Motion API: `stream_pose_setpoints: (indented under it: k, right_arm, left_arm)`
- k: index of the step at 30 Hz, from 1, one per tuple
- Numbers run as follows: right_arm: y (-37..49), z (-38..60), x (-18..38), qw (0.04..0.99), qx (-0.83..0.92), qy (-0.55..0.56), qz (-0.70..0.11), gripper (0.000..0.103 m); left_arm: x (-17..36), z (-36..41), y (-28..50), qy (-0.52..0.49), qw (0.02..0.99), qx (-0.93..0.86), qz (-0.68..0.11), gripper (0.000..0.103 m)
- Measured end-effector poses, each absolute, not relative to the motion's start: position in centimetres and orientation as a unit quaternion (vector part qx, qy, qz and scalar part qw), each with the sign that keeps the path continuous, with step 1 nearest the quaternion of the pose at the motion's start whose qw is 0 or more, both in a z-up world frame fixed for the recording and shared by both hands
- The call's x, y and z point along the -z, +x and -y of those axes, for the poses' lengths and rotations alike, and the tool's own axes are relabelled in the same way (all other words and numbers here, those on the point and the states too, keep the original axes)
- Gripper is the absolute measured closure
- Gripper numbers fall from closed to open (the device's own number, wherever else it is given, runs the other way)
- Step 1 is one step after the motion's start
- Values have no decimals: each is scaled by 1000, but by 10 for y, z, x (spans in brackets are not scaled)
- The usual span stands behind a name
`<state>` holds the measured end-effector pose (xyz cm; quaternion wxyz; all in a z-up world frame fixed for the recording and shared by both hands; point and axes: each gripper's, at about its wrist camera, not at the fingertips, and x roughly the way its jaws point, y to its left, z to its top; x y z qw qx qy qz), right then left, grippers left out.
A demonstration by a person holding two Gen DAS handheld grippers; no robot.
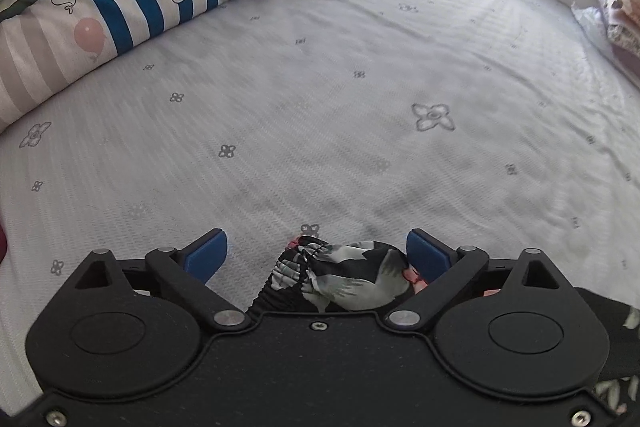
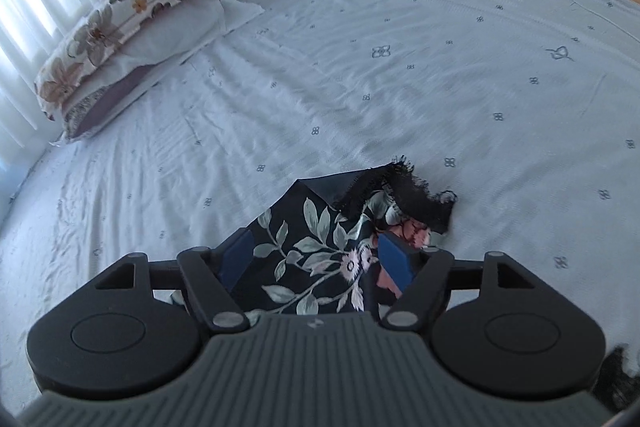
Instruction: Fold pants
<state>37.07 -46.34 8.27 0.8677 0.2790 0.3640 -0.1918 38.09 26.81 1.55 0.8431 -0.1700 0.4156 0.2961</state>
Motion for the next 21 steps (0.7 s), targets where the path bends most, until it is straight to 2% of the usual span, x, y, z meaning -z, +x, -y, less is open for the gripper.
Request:
stream_pose_setpoints:
  k: [4,5,6,7,9,10,11,12,14,15,17,18,20,21]
  right_arm:
    - [397,471,-63,858,199,293,-372,19]
    - [402,473,-59,856,200,295,-374,18]
    - [408,474,-55,855,203,296,-374,18]
    - [413,476,-51,854,206,296,-374,18]
    - [423,479,-42,852,211,296,-375,18]
    - [428,480,-38,851,214,296,-377,18]
    - [433,480,-33,851,218,293,-378,24]
    - [438,479,-30,852,222,287,-377,40]
    - [448,478,-25,852,231,274,-381,63]
    - [454,478,-24,852,234,272,-382,64]
    - [465,480,-21,853,230,275,-378,64]
    - [470,481,-20,853,228,277,-378,60]
    - [481,482,-15,850,230,277,-384,39]
    - [487,483,-11,849,233,271,-388,34]
  left_arm:
    - [-4,-269,383,-164,841,-307,-414,2]
    - [-3,-268,382,-158,845,-307,-408,9]
    - [-4,-266,380,-154,850,-306,-400,22]
    - [-6,-263,378,-148,857,-303,-389,31]
    - [-11,-257,376,-138,869,-287,-379,67]
    - [-13,-254,375,-137,873,-276,-377,76]
    - [-15,-251,375,-139,876,-266,-377,87]
    - [-16,-249,374,-139,878,-261,-376,87]
    - [-19,-246,370,-132,882,-258,-372,92]
    - [-20,-246,369,-131,883,-255,-371,93]
    - [-23,-249,363,-147,882,-253,-369,93]
    - [-24,-251,361,-158,882,-252,-366,93]
    - [-26,-256,359,-161,883,-255,-359,93]
    - [-27,-255,359,-155,885,-256,-356,93]
